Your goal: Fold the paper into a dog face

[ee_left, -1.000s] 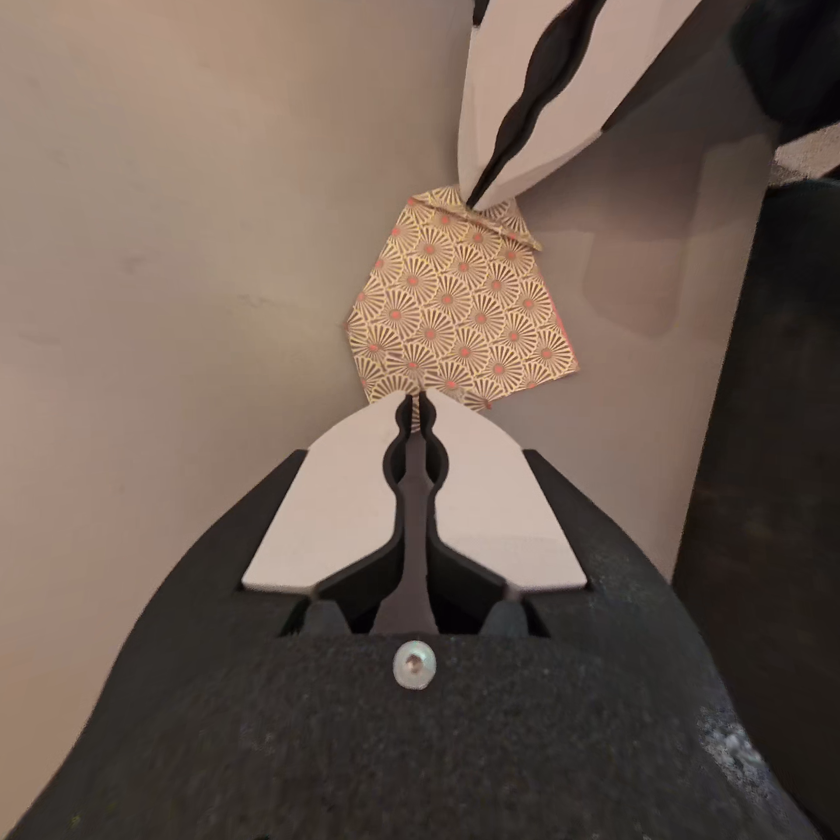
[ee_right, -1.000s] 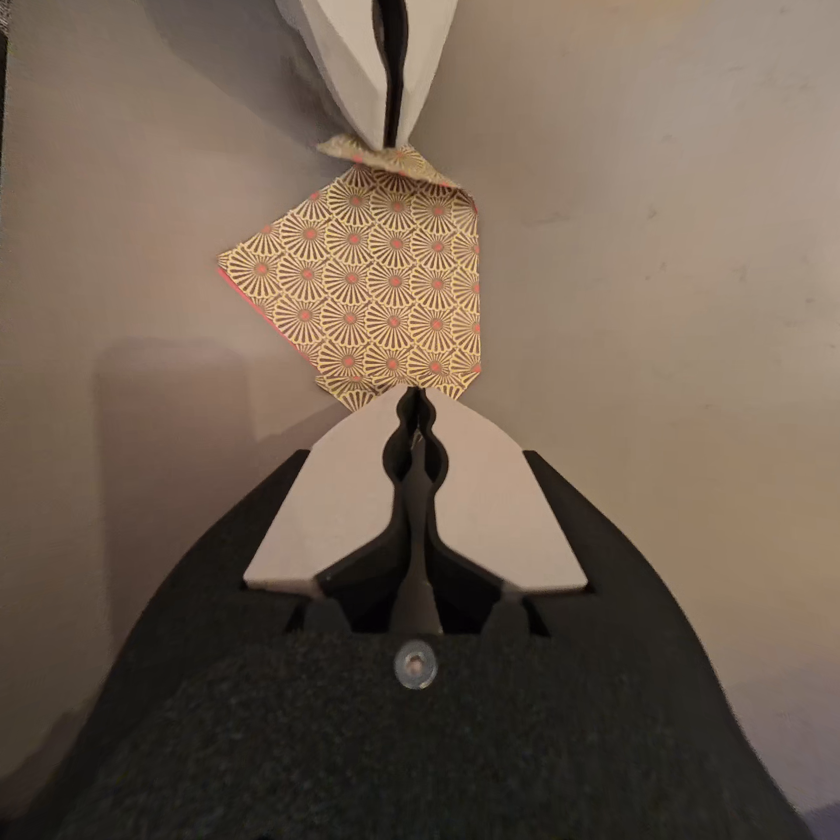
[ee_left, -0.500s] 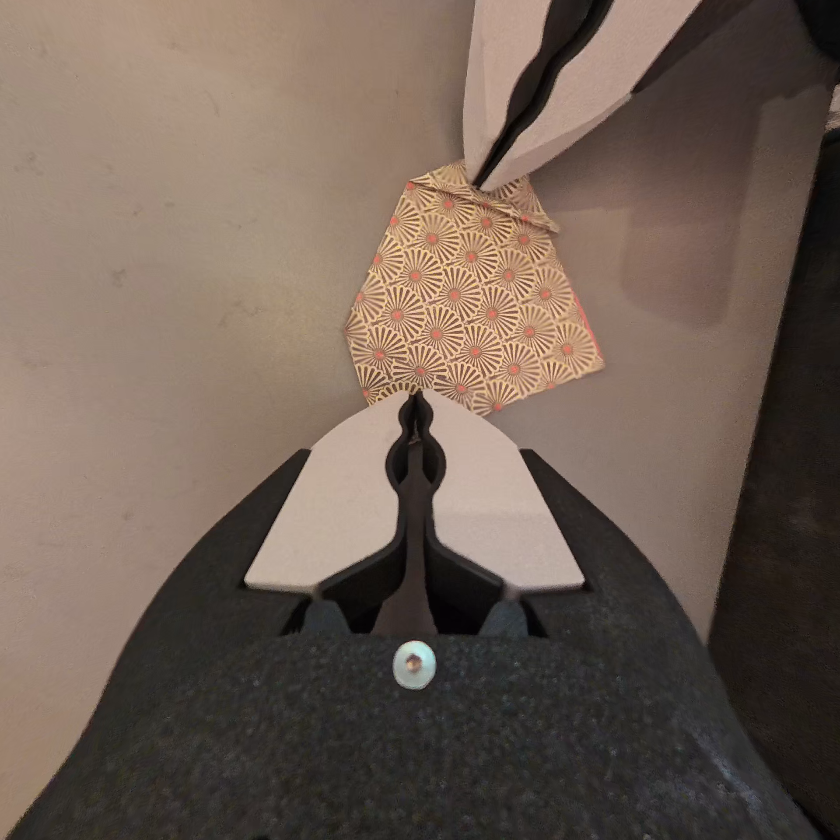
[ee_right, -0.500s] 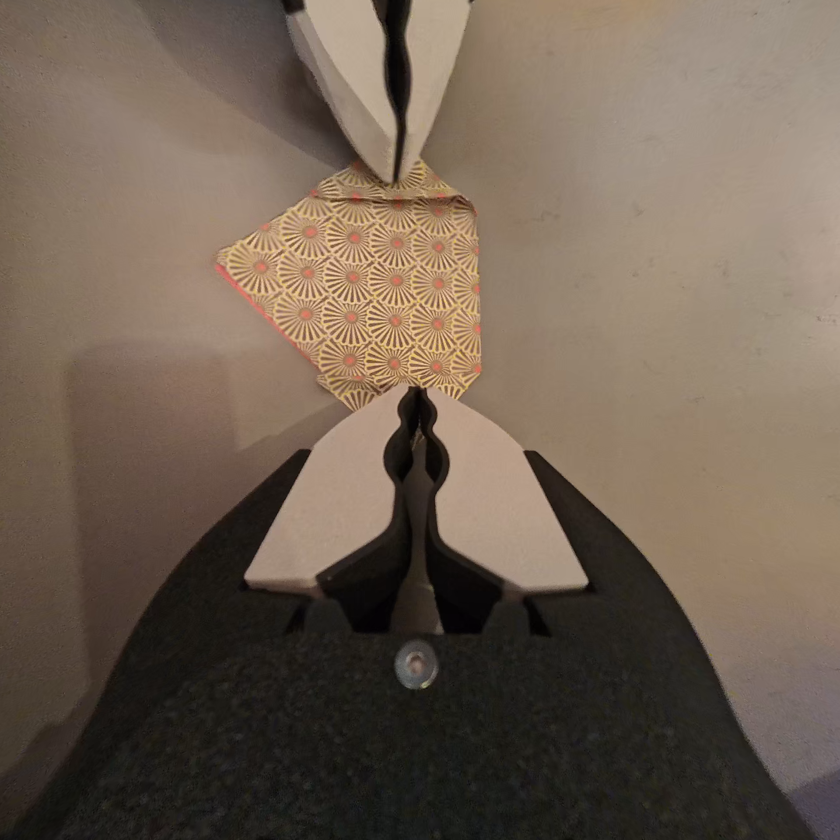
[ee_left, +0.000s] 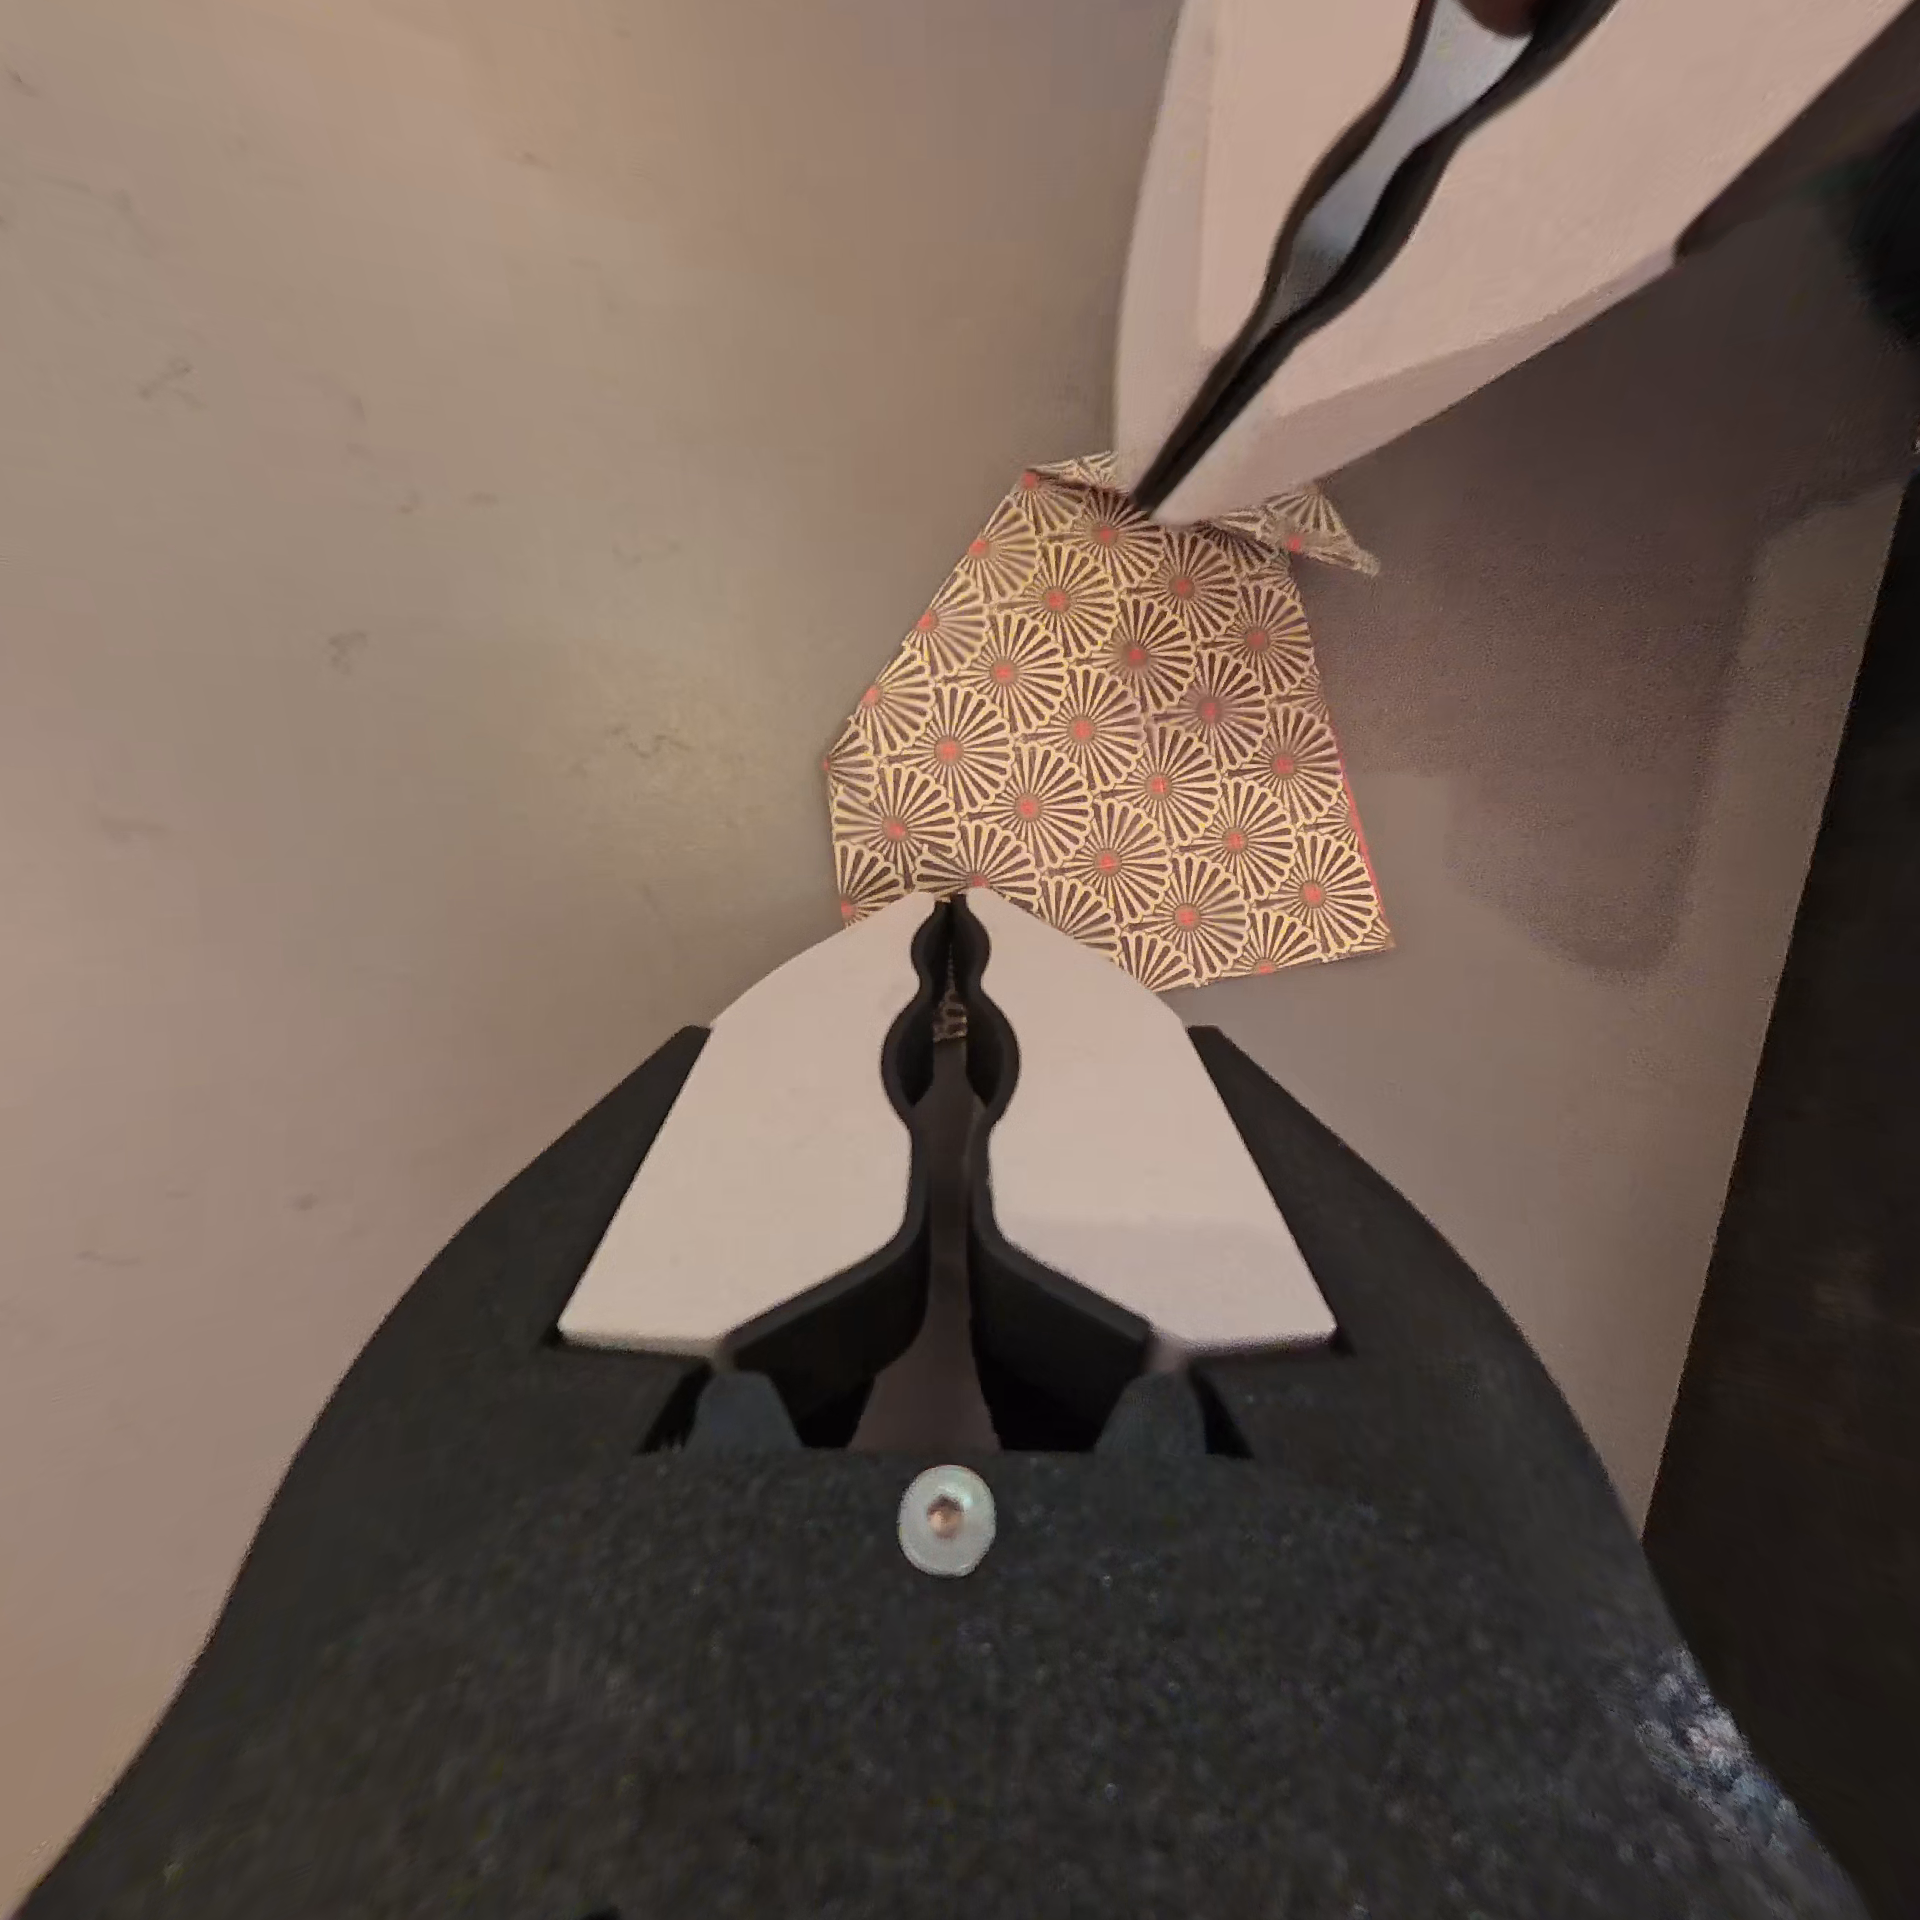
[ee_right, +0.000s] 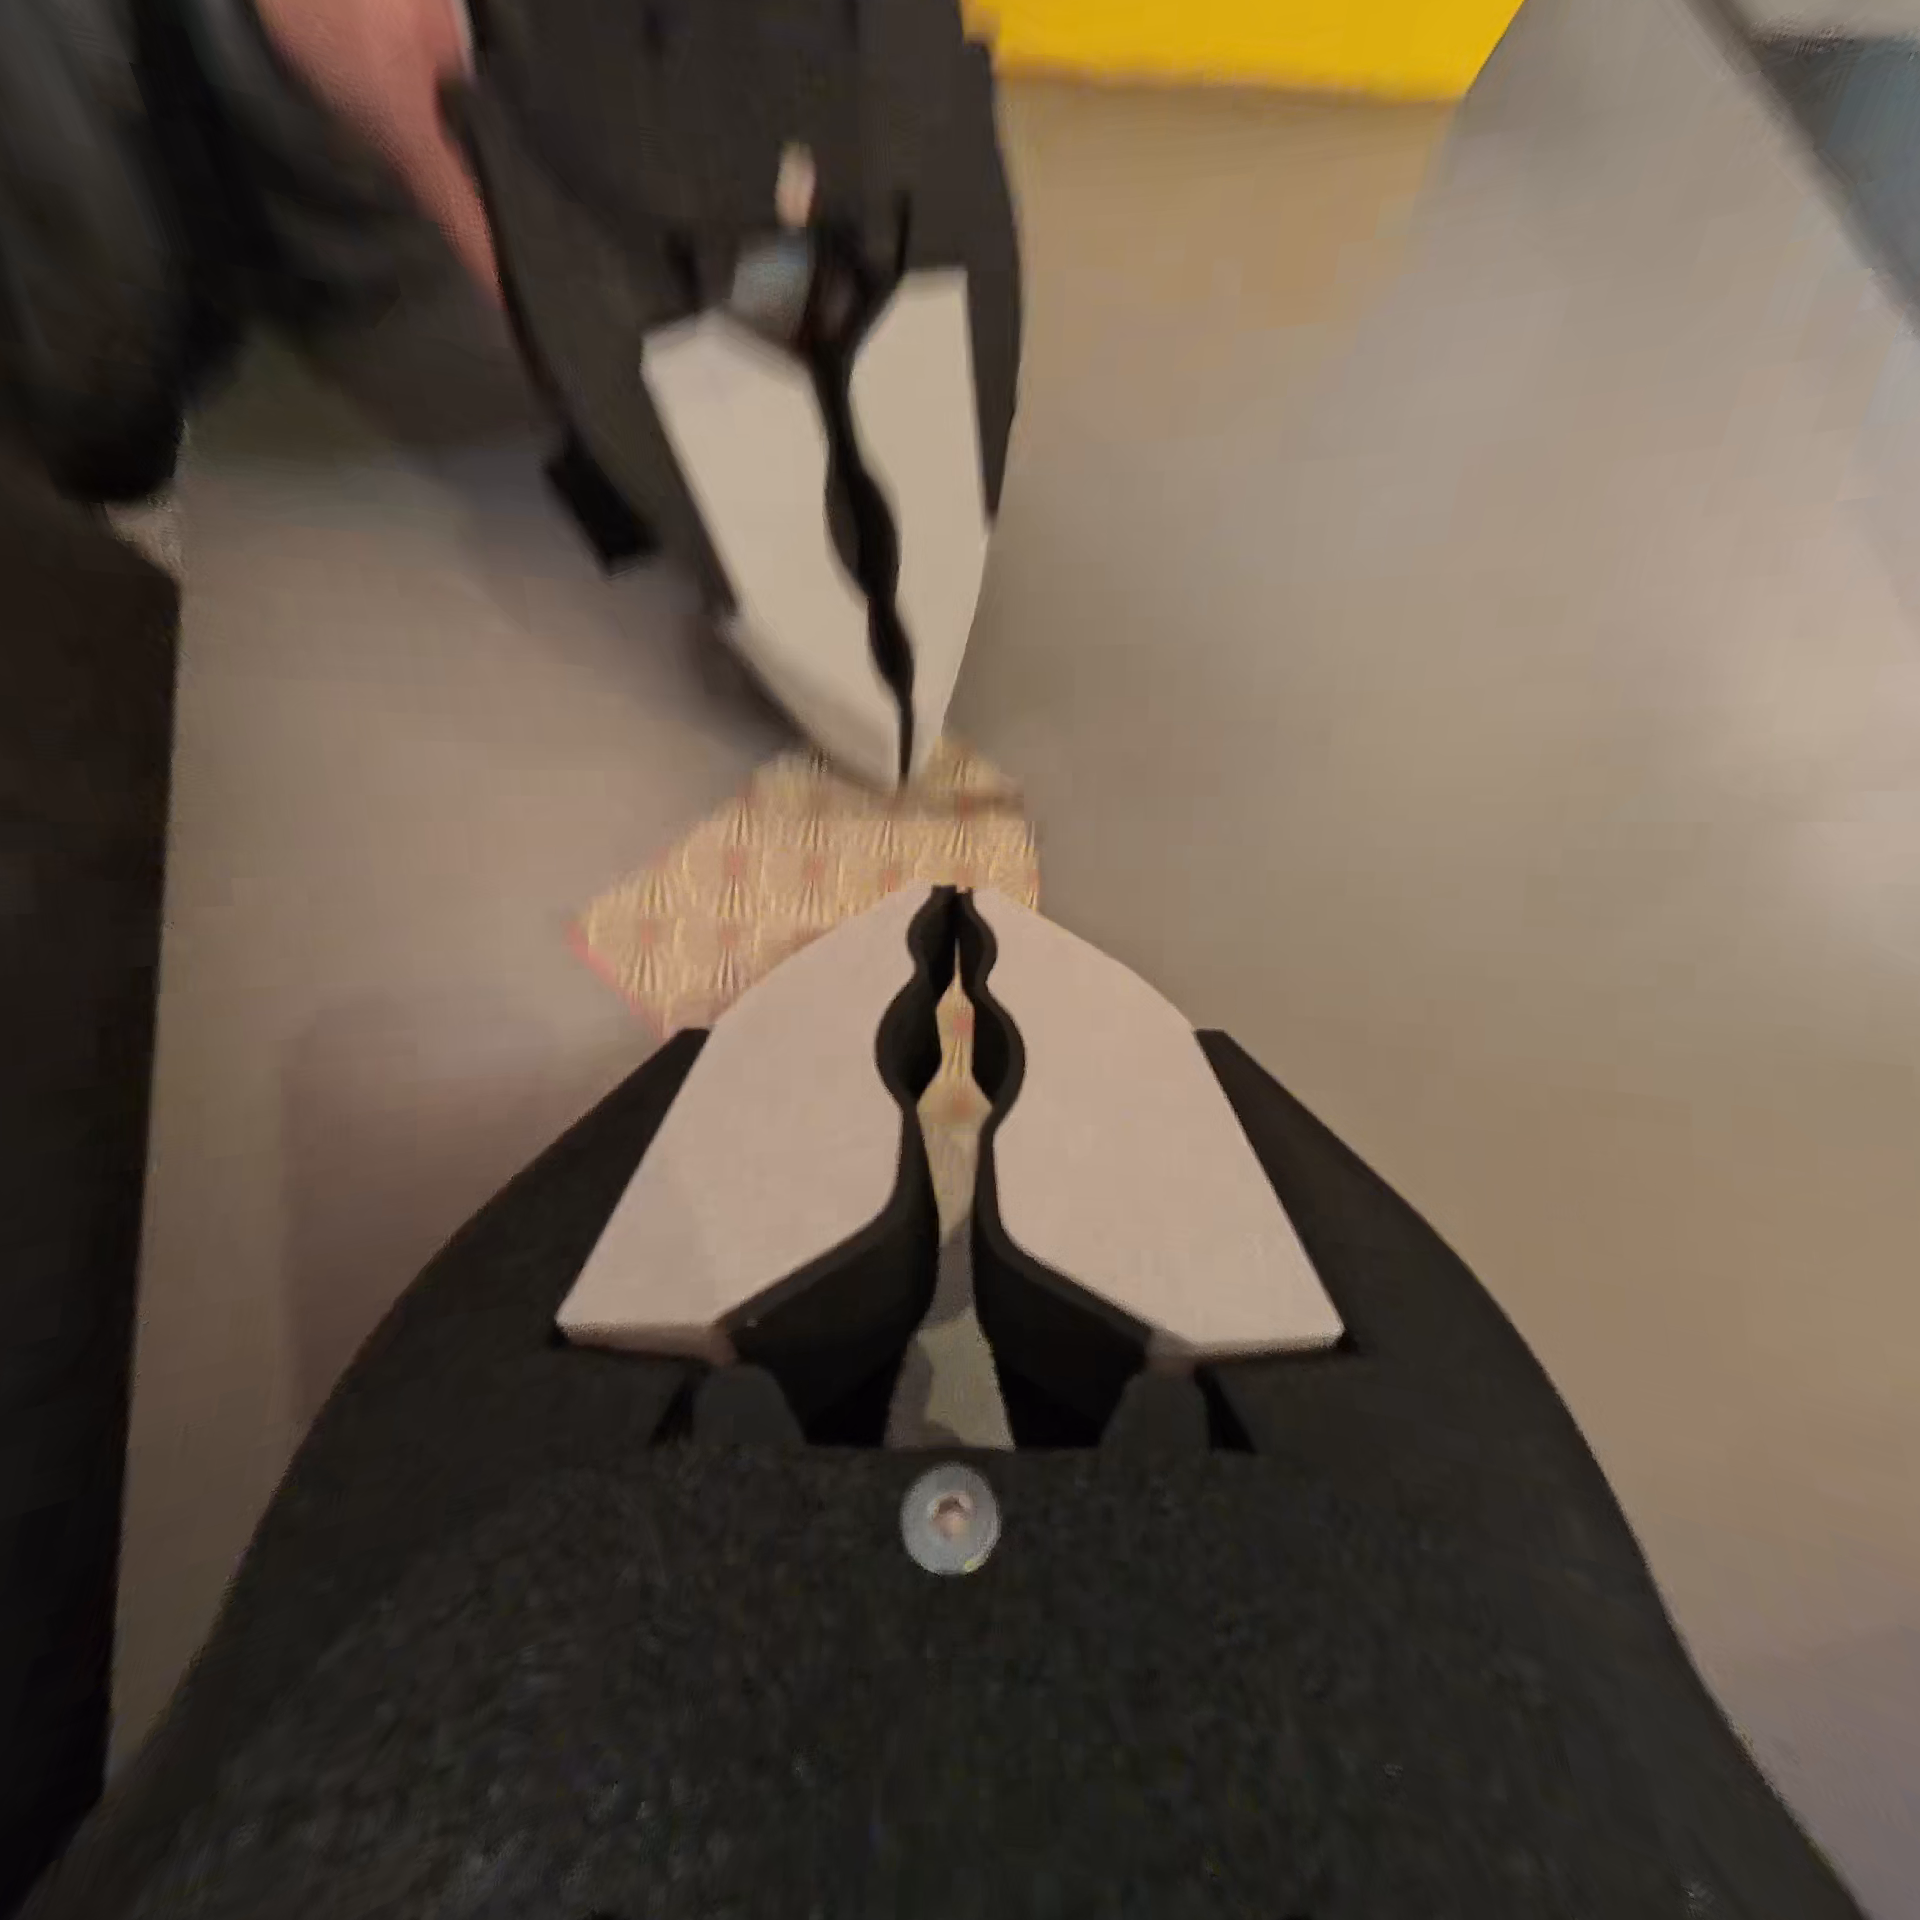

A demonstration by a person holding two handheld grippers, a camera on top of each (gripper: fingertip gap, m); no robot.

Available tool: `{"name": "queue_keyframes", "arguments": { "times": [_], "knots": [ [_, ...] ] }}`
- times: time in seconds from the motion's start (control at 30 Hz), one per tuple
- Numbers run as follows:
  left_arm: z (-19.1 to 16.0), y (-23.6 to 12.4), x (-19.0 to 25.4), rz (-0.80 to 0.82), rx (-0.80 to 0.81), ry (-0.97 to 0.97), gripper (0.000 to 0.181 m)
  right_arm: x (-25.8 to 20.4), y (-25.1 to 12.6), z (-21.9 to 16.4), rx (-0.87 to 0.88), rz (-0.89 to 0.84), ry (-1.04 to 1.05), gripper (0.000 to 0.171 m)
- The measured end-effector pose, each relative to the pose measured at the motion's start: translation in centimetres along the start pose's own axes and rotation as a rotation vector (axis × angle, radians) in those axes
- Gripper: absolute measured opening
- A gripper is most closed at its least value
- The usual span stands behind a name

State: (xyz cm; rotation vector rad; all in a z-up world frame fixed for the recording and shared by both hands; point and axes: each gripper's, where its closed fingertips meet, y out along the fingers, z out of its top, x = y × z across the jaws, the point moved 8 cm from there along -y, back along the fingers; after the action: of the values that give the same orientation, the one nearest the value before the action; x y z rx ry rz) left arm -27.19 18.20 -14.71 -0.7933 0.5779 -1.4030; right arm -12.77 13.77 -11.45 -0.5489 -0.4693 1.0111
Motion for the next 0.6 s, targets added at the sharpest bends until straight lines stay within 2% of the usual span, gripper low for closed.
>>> {"name": "queue_keyframes", "arguments": {
  "times": [0.03, 0.17, 0.23, 0.33, 0.6],
  "knots": [
    [0.0, 0.0, 0.1, 0.007, 0.007, -0.004, 0.000, 0.1, 0.7, 1.1, 0.011, 0.007, 0.007, 0.000],
    [-0.2, 0.0, 0.2, 0.022, 0.034, -0.035, 0.000, 0.8, 5.1, 2.1, -0.132, 0.016, -0.024, 0.000],
    [-0.3, 0.0, 0.2, 0.027, 0.043, -0.045, 0.000, 0.7, 6.3, 2.4, -0.151, 0.025, -0.028, 0.000],
    [-0.4, 0.0, 0.2, 0.031, 0.050, -0.056, 0.000, 0.7, 7.3, 1.8, -0.227, 0.016, -0.048, 0.000],
    [-1.4, -1.0, 0.3, 0.109, 0.075, -0.105, 0.000, 0.6, 7.3, 1.4, -0.199, 0.029, -0.061, 0.000]
  ]
}}
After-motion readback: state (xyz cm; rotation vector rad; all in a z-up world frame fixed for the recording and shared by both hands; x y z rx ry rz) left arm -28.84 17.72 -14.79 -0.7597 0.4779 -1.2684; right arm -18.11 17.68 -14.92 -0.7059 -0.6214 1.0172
